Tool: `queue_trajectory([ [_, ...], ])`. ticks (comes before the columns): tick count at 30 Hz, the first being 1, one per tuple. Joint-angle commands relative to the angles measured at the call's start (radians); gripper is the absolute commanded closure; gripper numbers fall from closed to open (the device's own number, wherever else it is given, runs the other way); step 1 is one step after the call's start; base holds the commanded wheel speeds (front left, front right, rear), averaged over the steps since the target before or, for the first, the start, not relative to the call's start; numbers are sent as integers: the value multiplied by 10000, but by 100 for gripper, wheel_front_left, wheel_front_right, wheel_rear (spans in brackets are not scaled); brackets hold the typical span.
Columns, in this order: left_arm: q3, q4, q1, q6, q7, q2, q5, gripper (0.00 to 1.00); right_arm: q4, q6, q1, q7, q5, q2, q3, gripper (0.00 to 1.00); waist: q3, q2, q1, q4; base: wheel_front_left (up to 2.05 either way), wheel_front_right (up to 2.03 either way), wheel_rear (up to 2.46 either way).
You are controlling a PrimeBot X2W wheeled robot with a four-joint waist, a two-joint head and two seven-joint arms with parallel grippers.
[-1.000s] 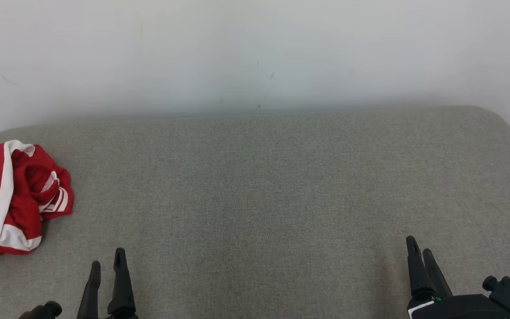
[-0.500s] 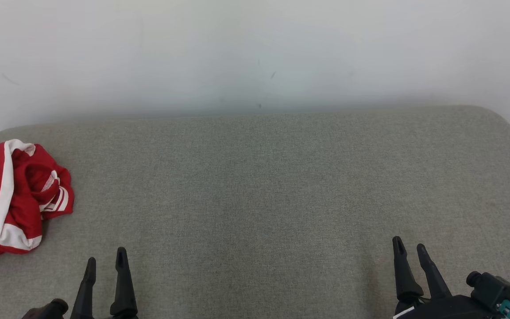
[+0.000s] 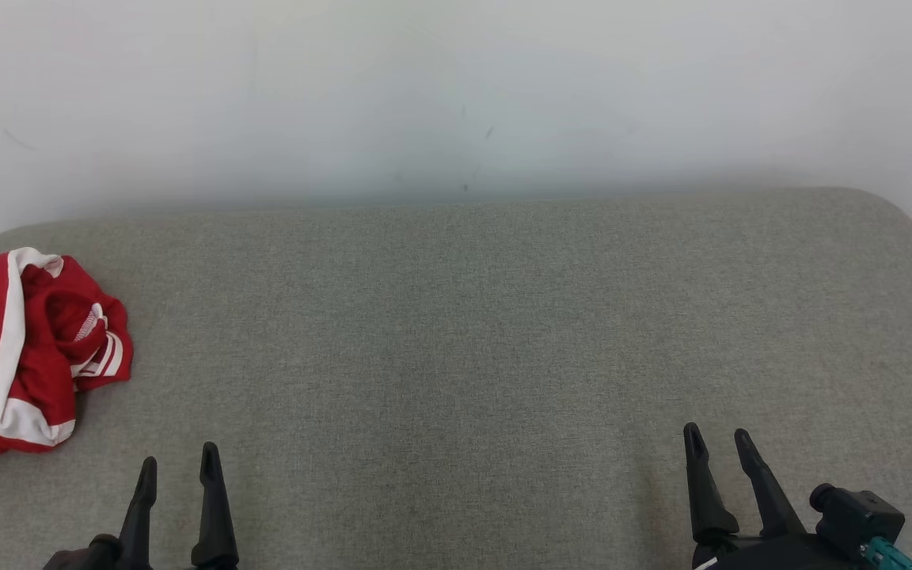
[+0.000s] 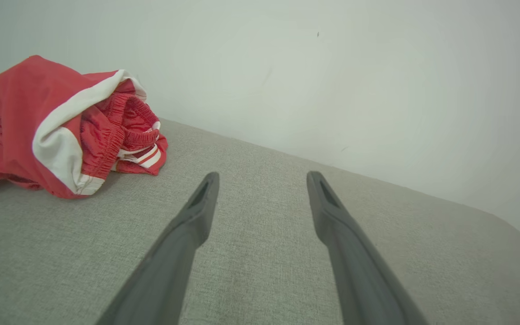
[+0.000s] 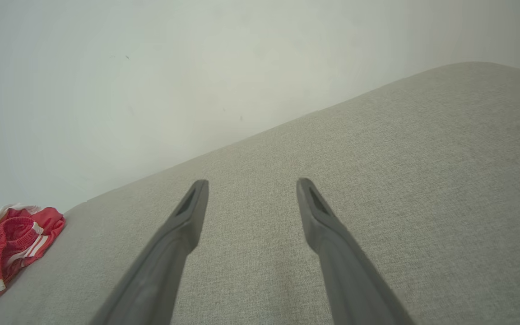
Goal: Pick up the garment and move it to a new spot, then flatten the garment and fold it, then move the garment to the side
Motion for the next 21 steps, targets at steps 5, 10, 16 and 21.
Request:
queue_trajectory([
  [5,189,-153,94,-69,-129,39,629,0,-113,-15,5,-254,-641,-52,142,0,-7,0,0,28,0,0,0],
  [10,347,-163,130,-138,-206,37,1080,0,-124,-15,30,-403,-1109,-53,243,0,-13,0,0,59,0,0,0],
  [16,555,-199,268,-328,-288,37,1488,0,-84,-16,76,-579,-1607,-53,344,0,-25,0,0,79,0,0,0],
  [21,677,-116,369,-433,-337,36,1955,0,-29,-17,136,-718,-2062,-53,356,0,-54,0,0,106,0,0,0],
])
